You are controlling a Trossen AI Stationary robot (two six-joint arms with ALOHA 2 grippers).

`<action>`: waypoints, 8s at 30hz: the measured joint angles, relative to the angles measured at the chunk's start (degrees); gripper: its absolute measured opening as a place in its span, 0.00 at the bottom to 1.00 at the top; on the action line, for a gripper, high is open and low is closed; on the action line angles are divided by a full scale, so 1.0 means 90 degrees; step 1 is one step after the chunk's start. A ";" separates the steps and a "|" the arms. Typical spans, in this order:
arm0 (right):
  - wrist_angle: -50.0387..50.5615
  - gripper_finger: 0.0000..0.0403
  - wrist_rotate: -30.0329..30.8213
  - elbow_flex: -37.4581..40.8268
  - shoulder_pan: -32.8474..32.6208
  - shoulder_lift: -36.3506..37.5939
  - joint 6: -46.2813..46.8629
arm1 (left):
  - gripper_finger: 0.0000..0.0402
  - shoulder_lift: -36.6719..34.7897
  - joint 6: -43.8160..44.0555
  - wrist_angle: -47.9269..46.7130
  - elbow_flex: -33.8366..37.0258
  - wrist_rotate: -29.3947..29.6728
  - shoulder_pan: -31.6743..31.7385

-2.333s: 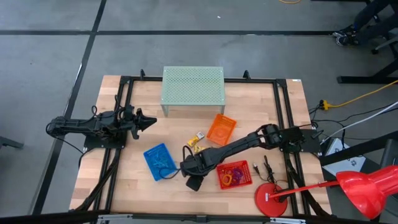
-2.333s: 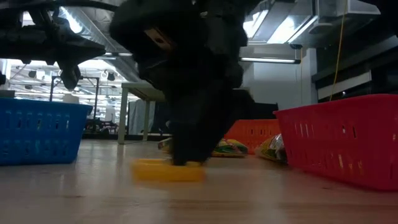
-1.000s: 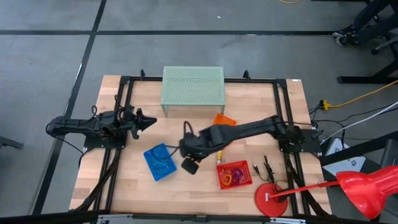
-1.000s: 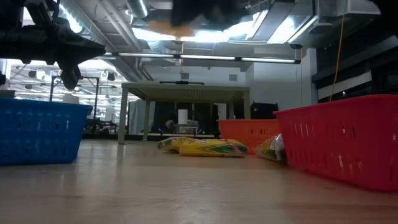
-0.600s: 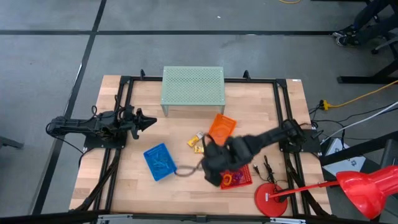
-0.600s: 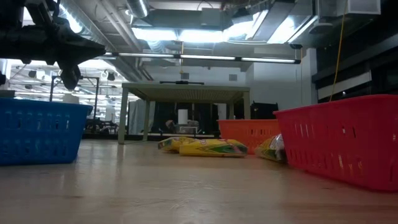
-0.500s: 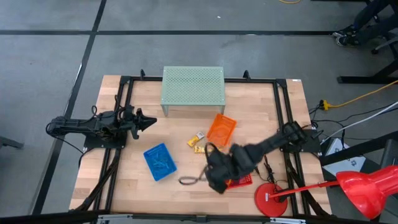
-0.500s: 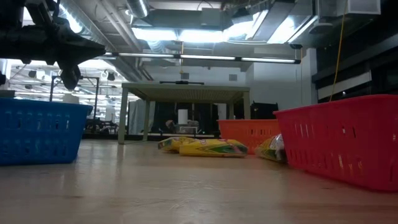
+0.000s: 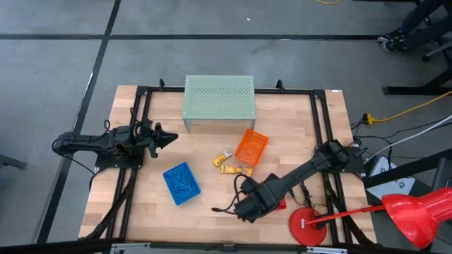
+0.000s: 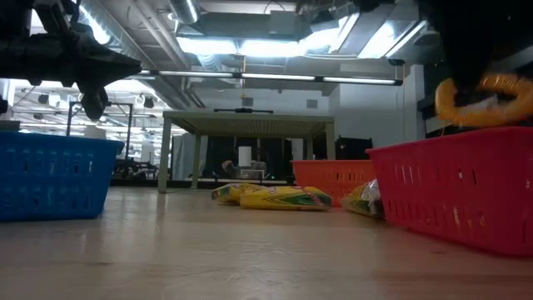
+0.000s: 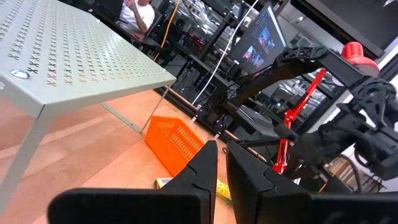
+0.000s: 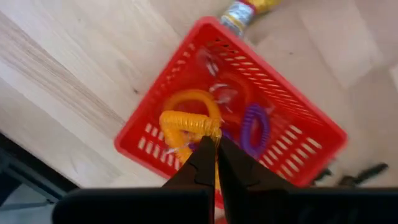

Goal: Pick & Place Office Desk Supplies
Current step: Put the yellow spring keychain into the red bin, then put the yellow crayon box into the orange bin

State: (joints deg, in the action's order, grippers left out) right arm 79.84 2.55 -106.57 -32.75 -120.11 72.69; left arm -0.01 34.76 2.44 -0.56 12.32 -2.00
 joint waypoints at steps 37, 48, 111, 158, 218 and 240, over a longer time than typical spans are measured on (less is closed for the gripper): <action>-0.5473 0.05 -0.0165 0.5127 0.0073 0.2788 0.0684 | 0.08 0.0000 0.0000 0.0034 -0.0002 0.0004 -0.0002; -0.5492 0.20 -0.0314 0.5126 0.0073 0.2788 0.0728 | 0.08 0.0000 0.0000 0.0036 -0.0002 0.0002 -0.0002; -0.3223 0.42 0.4989 0.2322 0.0964 0.4923 -0.2813 | 0.44 0.5776 -0.0039 -0.2269 -0.4845 0.0289 -0.0364; -0.7754 0.42 0.6547 0.4743 -0.3385 0.8231 -0.6160 | 0.61 1.2755 0.3614 -0.4996 -0.9379 0.0100 -0.0391; -0.8362 0.42 0.5263 0.4804 -0.3541 0.8225 -0.7465 | 0.32 1.2575 0.1615 -0.0451 -0.9381 -0.1932 0.0545; -0.8175 0.42 0.5115 0.4804 -0.3539 0.8225 -0.7278 | 0.54 1.1819 0.0294 -0.3515 -0.9384 -0.1627 -0.0292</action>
State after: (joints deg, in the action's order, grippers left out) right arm 6.27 48.58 -63.33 -64.60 -46.09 7.19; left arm 106.36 37.41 -29.20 -85.01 -2.33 -4.63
